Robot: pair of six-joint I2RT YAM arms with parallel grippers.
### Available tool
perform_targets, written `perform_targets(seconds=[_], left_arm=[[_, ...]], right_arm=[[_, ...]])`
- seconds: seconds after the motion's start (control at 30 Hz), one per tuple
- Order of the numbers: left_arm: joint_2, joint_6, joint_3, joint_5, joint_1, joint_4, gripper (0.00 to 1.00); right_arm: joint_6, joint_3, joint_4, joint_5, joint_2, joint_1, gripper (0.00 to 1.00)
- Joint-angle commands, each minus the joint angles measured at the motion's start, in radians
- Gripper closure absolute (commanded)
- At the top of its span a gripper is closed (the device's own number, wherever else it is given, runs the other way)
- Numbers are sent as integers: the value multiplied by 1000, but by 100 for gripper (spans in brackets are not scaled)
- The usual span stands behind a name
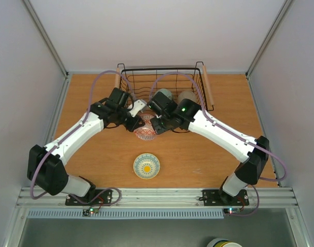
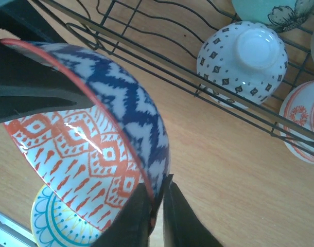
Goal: Load the bowls into the dish rack
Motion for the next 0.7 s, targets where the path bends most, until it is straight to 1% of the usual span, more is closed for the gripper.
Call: perform_targets(seconds=[0.0, 0.07, 0.1, 0.13, 0.23, 0.33, 0.43, 0.5, 0.67], left_arm=[[-11, 113, 26, 63, -25, -13, 99], [-19, 121, 25, 64, -25, -9, 100], [-24, 125, 23, 66, -25, -7, 100], [-30, 129, 20, 72, -25, -4, 99], [-49, 148, 11, 120, -25, -5, 99], [-67, 168, 3, 191, -24, -10, 100], [-75, 194, 0, 293, -18, -29, 100], [-79, 217, -2, 381, -13, -47, 99], [-81, 273, -7, 537, -6, -86, 99]], right_arm=[[-20, -37, 48, 74, -68, -11, 83], [-26, -105, 115, 25, -135, -11, 63], [-37, -167, 164, -18, -188, -12, 53], [-44, -209, 205, -62, -221, -14, 46], [-53, -307, 294, -189, -299, -21, 32], [-46, -390, 354, -270, -352, -22, 17], [-37, -499, 481, -386, -421, -23, 13], [-14, -560, 565, -447, -461, -25, 7], [31, -647, 680, -498, -516, -26, 4]])
